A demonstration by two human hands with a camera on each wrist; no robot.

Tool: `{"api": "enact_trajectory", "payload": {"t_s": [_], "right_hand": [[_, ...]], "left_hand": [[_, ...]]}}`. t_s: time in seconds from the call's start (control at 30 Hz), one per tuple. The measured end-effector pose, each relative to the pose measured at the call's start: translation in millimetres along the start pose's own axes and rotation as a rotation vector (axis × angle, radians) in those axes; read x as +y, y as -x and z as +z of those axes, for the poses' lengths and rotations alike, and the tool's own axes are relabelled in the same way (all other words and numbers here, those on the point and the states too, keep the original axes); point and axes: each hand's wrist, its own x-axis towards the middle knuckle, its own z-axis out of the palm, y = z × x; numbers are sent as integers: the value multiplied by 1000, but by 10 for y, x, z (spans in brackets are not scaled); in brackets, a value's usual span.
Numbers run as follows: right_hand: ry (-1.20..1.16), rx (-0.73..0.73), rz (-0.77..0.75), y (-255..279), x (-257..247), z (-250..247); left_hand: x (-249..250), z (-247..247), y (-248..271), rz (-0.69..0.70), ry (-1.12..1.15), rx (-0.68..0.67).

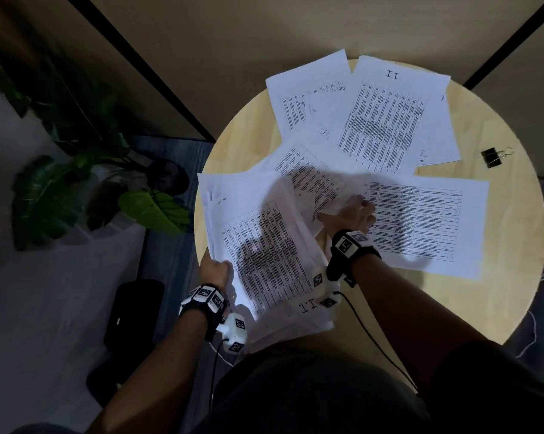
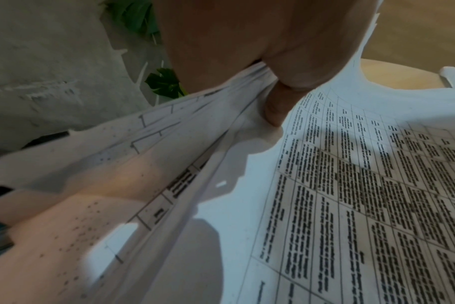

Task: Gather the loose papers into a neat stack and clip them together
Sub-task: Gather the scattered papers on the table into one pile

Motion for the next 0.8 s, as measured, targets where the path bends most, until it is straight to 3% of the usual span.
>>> {"api": "enact_trajectory", "payload": {"t_s": [0.1,0.33,0.5,0.8], "right_hand": [[-204,-17,-58,-65,15,16],[-482,7,36,-173,-120,-26],[-181,6,52,-200,-231,-52],[-22,-15,-79,-335,-95,-41]], "left_hand": [[-9,12,-26,-23,11,7],[-12,7,-61,-13,1,-25],[-50,32,-104,-31,-36,-17],[-64,40,-120,-3,-6,-26]]}}
